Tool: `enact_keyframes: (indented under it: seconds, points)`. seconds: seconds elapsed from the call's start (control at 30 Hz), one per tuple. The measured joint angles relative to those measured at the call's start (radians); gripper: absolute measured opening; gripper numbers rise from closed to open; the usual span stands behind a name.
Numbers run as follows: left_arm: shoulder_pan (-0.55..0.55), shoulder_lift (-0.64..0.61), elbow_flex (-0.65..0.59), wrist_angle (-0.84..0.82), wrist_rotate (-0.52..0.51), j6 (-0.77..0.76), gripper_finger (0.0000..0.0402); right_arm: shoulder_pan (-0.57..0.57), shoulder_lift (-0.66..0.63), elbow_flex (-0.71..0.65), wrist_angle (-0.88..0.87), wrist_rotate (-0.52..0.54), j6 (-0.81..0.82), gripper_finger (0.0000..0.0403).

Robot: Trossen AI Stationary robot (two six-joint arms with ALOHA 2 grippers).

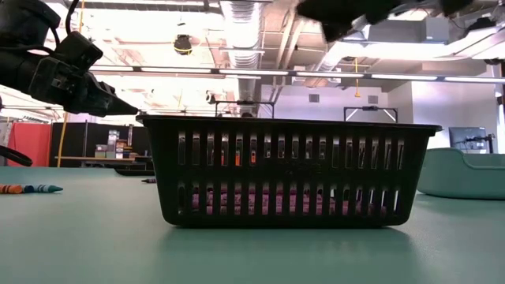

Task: Sort crayons
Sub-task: Put the purple crayon into the black bin

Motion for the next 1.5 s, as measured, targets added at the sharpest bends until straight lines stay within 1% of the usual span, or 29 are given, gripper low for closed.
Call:
enact_keyframes:
  seconds: [0.1,0.27,0.4,0.47,0.53,0.6,0.7,0.77,0.87,0.97,1.03,1.17,1.23,1.33,1.4,1.5]
  points:
    - [0.000,0.000,0.000,0.000,0.000,0.000,0.0054,0.001,-0.047,-0.065,0.062,0.000,-0.003,0.0117]
    - [0.000,0.000,0.000,0.000,0.002,-0.018,0.0054,-0.045,-0.061,-0.072,0.076,0.000,-0.026,0.0117]
    - [0.000,0.000,-0.001,-0.001,0.053,-0.246,0.0054,-0.094,-0.060,-0.072,0.074,0.000,0.017,0.0117]
    - [0.000,0.000,-0.001,-0.004,0.066,-0.322,0.0054,-0.110,-0.060,-0.072,0.074,0.000,0.032,0.0117]
    - [0.000,0.000,-0.001,-0.007,0.085,-0.437,0.0054,-0.120,-0.059,-0.072,0.075,0.001,0.032,0.0117]
    - [0.000,0.000,-0.001,-0.006,0.081,-0.533,0.0054,-0.132,-0.059,-0.072,0.082,0.000,0.027,0.0117]
    - [0.000,0.000,-0.001,0.003,0.064,-0.589,0.0054,-0.135,-0.059,-0.072,0.087,0.000,-0.003,0.0117]
    - [0.000,0.000,0.002,0.023,0.024,-0.602,0.0052,-0.132,-0.059,-0.072,0.084,0.001,-0.025,0.0117]
    - [0.001,0.022,0.041,0.025,-0.036,-0.591,0.0043,-0.118,-0.059,-0.072,0.071,0.001,-0.051,0.0117]
    - [0.001,0.076,0.104,0.006,-0.058,-0.580,0.0030,-0.096,-0.053,-0.072,0.073,0.001,-0.069,0.0117]
    - [0.001,0.130,0.169,-0.042,-0.077,-0.577,0.0021,-0.076,-0.045,-0.073,0.077,0.001,-0.071,0.0117]
    - [0.001,0.264,0.325,-0.219,-0.142,-0.565,0.0006,-0.027,-0.030,-0.073,0.080,0.007,-0.079,0.0117]
    - [0.001,0.340,0.393,-0.293,-0.189,-0.562,0.0003,0.000,-0.018,-0.075,0.075,0.042,-0.085,0.0117]
    - [0.001,0.449,0.463,-0.351,-0.238,-0.562,0.0004,0.037,0.007,-0.073,0.081,0.129,-0.096,0.0117]
    - [0.007,0.517,0.488,-0.361,-0.239,-0.562,0.0009,0.051,0.036,-0.073,0.115,0.165,-0.116,0.0117]
    - [0.035,0.609,0.519,-0.367,-0.216,-0.563,0.0030,0.051,0.065,-0.075,0.149,0.182,-0.165,0.0117]
